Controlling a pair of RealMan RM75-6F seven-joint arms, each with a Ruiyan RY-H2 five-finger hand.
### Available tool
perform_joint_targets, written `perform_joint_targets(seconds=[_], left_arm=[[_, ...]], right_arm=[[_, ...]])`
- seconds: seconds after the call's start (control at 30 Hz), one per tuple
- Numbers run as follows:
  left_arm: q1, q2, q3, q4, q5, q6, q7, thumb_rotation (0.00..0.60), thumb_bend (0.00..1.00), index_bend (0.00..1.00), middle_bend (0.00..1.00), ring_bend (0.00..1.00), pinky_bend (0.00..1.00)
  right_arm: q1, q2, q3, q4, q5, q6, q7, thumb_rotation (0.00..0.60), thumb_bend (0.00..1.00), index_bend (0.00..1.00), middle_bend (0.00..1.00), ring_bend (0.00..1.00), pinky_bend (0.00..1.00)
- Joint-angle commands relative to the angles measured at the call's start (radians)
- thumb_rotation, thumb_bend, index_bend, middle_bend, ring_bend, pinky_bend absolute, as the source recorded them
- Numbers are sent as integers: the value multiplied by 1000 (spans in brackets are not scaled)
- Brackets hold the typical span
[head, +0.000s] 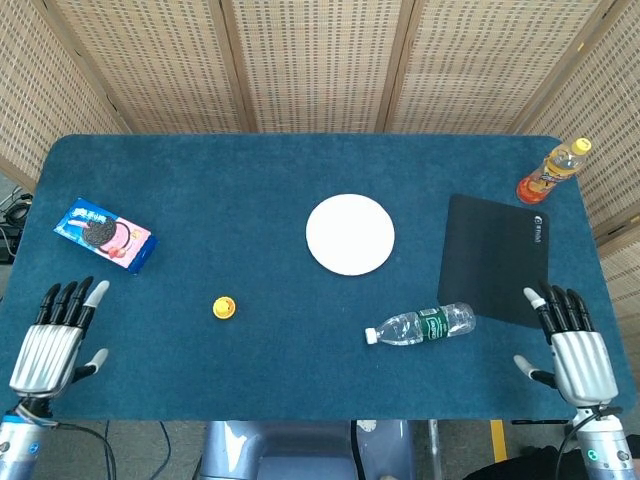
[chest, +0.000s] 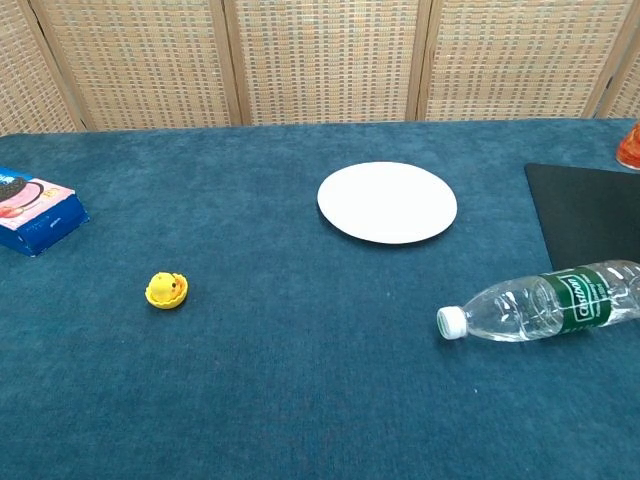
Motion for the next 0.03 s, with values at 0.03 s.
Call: perform_joint_targets(seconds=[0.03], left_arm=[[28, 14, 13, 33, 12, 10, -32, 600, 237, 0, 0, 0, 0]], right_arm=[[0, 1, -2, -4, -7, 3, 2, 600, 0, 79, 0, 0, 7]])
